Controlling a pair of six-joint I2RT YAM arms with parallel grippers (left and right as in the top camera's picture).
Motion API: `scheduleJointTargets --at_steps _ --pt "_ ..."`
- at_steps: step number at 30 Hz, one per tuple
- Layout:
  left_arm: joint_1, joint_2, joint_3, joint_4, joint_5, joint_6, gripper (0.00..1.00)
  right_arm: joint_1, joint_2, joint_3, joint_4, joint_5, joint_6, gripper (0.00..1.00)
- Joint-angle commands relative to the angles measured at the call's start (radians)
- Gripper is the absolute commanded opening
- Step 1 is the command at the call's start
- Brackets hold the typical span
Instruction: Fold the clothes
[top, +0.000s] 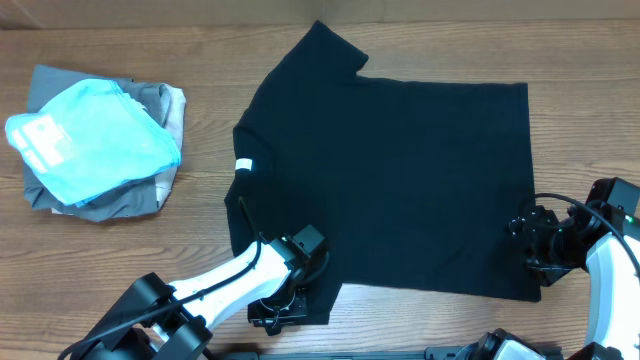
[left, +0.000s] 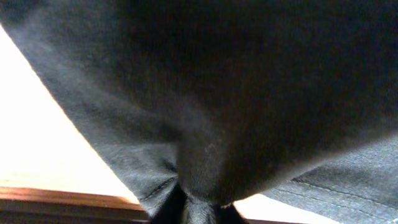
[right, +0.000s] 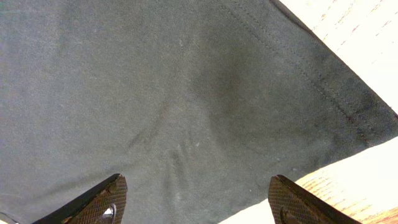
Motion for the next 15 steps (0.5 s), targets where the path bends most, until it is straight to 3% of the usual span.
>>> scheduleJointTargets --at_steps 1,7,15 --pt "-0.006 0.009 -0.034 0.009 -0.018 -0.012 0.04 0.003 -0.003 -0.002 0.010 -0.005 0.005 0.77" --pt "-0.006 -0.015 -0.019 -0.021 0.002 -0.005 0.04 -0.037 -0.003 -0.002 -0.003 -0.004 0.008 0.77" --pt "-0.006 -0.046 -0.018 -0.027 0.001 -0.005 0.04 -0.260 -0.003 -0.002 -0.063 0.035 0.039 0.76"
